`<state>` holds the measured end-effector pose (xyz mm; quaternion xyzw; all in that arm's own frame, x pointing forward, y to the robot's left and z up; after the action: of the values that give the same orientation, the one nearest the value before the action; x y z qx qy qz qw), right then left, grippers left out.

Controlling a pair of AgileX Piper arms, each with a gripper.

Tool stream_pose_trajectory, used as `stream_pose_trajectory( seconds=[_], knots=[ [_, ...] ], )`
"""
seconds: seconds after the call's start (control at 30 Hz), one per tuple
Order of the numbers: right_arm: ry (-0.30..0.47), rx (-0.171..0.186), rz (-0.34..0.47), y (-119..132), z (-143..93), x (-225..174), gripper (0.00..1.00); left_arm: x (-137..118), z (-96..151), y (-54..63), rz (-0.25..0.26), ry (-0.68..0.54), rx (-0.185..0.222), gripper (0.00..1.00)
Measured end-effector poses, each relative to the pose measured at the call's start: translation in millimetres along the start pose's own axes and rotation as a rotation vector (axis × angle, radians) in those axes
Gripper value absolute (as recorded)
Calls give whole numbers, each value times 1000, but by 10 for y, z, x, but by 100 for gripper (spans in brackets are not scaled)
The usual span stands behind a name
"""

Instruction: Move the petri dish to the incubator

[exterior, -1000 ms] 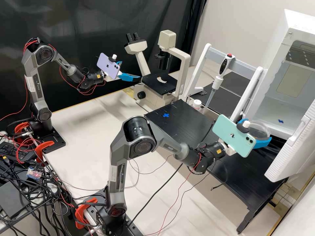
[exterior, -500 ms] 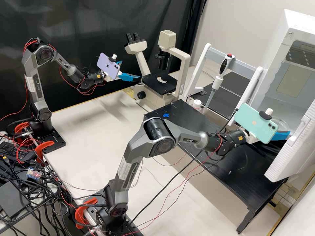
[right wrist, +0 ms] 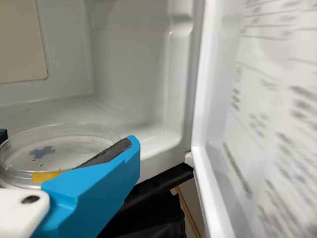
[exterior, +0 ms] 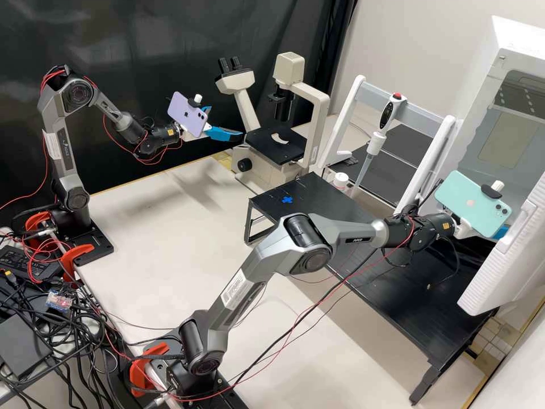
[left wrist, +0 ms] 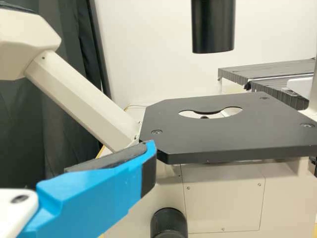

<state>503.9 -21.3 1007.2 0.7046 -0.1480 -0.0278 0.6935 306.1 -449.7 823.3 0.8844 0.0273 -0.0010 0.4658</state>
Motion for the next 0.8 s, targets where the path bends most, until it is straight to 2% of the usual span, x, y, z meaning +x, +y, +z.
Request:
stream_pose_trajectory(
  seconds=[0.23,0.8],
  knots=[
    [-15,0,-20,-91,-29,153,0,0,0,0,0,0,0,100],
    [17,-17,-53,-315,-211,257,0,0,0,0,0,0,0,100]
  ],
)
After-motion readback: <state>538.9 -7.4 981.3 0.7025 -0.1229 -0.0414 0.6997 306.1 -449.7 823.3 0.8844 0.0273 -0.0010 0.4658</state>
